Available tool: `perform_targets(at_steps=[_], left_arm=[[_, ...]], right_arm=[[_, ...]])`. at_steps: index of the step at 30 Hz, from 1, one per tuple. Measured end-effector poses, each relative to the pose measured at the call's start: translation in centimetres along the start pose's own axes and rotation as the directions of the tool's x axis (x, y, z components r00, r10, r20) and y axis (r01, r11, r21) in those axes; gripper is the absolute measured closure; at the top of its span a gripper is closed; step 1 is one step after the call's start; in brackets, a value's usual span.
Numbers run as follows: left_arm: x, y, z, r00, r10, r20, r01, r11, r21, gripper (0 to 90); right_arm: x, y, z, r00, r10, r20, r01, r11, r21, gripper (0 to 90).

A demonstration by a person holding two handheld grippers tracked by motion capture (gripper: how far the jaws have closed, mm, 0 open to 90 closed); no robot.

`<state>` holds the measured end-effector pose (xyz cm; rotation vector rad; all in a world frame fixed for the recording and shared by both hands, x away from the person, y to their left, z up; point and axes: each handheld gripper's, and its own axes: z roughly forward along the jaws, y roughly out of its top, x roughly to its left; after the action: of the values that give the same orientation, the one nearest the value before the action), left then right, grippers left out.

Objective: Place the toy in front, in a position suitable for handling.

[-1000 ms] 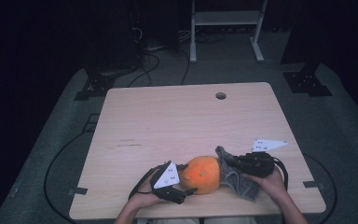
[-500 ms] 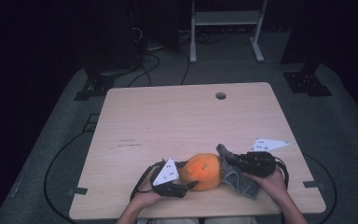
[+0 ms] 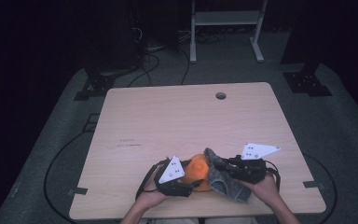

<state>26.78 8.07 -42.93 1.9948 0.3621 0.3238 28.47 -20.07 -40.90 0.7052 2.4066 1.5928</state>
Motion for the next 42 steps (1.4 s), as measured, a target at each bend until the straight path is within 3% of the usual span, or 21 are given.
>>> perform_targets(at_steps=[3,7,11,13,16,17,20,23,25,27,28,30,34,37,42], left_arm=[[0.5,-0.4,-0.1,0.9999,0.006,0.011,-0.005,0.9996,-0.029,11.8],[0.9,-1.2,0.1,0.9999,0.0,0.013,0.0,1.0,-0.005,10.6],[1.0,-1.2,-0.2,0.9997,0.023,-0.011,-0.023,0.9995,-0.021,21.8],[0.9,-1.0,-0.4,0.9988,0.028,-0.04,-0.029,0.999,-0.032,28.0],[0.7,-0.3,-0.5,0.9976,0.017,-0.066,-0.02,0.9989,-0.042,33.3],[0.7,0.0,-0.5,0.9975,0.009,-0.07,-0.012,0.9993,-0.036,35.0],[0.7,0.6,-0.4,0.9971,-0.019,-0.073,0.017,0.9992,-0.036,36.3],[0.2,1.1,-0.3,0.9972,-0.022,-0.071,0.02,0.9997,-0.016,36.7],[-0.2,1.5,-0.4,0.9979,-0.021,-0.061,0.019,0.9995,-0.027,36.7],[-0.4,1.7,-0.4,0.9981,-0.017,-0.059,0.016,0.9995,-0.028,36.7],[-0.4,1.7,-0.4,0.9981,-0.017,-0.059,0.015,0.9995,-0.029,36.1],[-0.2,1.4,-0.2,0.9986,-0.026,-0.047,0.025,0.9992,-0.03,33.9],[0.5,1.1,-0.3,0.9985,-0.045,-0.032,0.043,0.9969,-0.066,17.3],[1.3,0.6,-0.8,0.9976,-0.068,-0.016,0.066,0.9948,-0.077,10.1],[2.2,-0.9,-0.1,0.9929,-0.116,0.024,0.117,0.9925,-0.034,6.8]], right_arm=[[-1.5,-1.1,0.0,0.9985,0.047,0.029,-0.048,0.9987,0.019,79.9],[-2.0,-1.5,0.0,0.9969,0.051,0.059,-0.054,0.9979,0.037,79.8],[-2.5,-1.6,-0.2,0.9939,0.082,0.075,-0.084,0.9959,0.032,80.0],[-2.4,-1.1,-0.6,0.9937,0.095,0.059,-0.095,0.9955,-0.004,80.1],[-1.6,0.1,-1.2,0.9979,0.059,0.027,-0.057,0.9971,-0.051,80.1],[-0.7,0.8,-1.5,0.9995,0.031,-0.001,-0.031,0.9969,-0.073,80.1],[0.3,1.4,-1.4,0.9993,0.01,-0.036,-0.013,0.9957,-0.091,80.1],[1.6,2.2,-1.1,0.9975,-0.032,-0.063,0.026,0.9943,-0.103,80.1],[2.4,2.6,-1.0,0.9967,-0.063,-0.051,0.058,0.9937,-0.096,80.1],[2.5,2.6,-0.8,0.9965,-0.083,-0.01,0.082,0.9939,-0.074,80.2],[1.8,2.1,-0.8,0.999,-0.045,-0.007,0.044,0.9966,-0.069,80.2],[1.3,1.7,-0.8,0.9997,-0.021,-0.012,0.02,0.9974,-0.069,80.3],[0.2,0.6,-0.7,0.9995,0.028,-0.016,-0.029,0.9974,-0.066,80.3],[-0.3,0.4,-1.0,0.9994,0.034,0.004,-0.034,0.9974,-0.064,80.3],[-1.0,0.0,-1.3,0.9978,0.066,0.005,-0.065,0.9951,-0.075,80.2]])
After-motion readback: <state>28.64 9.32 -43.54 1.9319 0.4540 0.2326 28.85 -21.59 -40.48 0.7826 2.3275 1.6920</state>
